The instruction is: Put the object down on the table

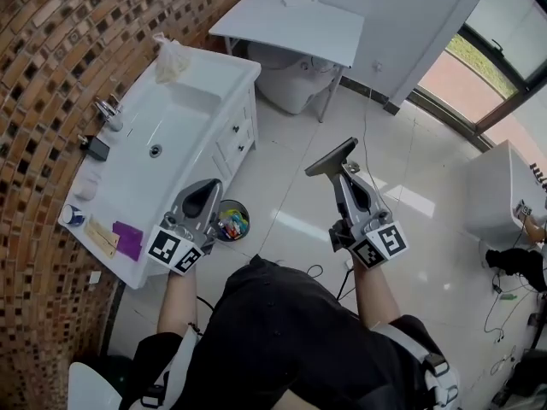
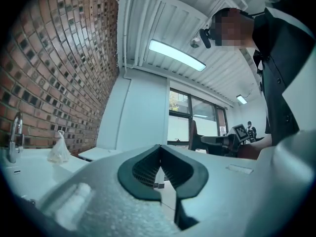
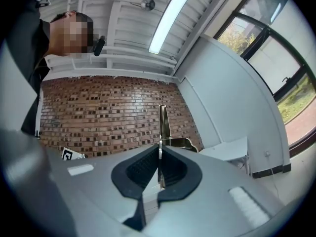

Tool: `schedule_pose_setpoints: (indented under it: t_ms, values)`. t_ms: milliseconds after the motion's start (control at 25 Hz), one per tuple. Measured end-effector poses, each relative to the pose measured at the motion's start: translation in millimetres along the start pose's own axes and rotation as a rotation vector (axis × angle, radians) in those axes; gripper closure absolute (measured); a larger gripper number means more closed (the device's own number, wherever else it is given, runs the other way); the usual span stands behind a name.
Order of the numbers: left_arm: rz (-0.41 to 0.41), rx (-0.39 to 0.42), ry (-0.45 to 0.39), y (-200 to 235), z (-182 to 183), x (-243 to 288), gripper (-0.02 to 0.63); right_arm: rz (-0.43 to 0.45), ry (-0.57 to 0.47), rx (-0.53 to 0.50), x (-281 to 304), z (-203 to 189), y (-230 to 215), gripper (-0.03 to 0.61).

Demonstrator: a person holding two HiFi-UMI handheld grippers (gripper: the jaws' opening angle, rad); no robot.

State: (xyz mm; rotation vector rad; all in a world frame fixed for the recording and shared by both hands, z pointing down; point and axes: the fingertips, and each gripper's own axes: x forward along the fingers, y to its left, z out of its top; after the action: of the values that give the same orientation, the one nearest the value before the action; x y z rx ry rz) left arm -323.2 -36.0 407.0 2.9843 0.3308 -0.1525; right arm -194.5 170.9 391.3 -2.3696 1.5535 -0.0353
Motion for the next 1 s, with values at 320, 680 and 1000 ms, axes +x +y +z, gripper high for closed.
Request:
schedule_pose_setpoints:
  t_ms: [320, 680, 1000]
  values:
    - [-0.125, -0.01, -0.012, 7, 6, 27, 0.617, -0.112, -0.074, 0.023, -13, 16, 5, 0.574]
    - [-0.24, -0.071, -0.001, 7, -5, 38, 0.617, -0.189, -0.086, -0.003, -25, 20, 18, 0.574]
    - [-0.332, -0.079, 0.021, -1, -13, 55, 0.617, -0.275, -0.076, -0.048, -41, 20, 20, 0.574]
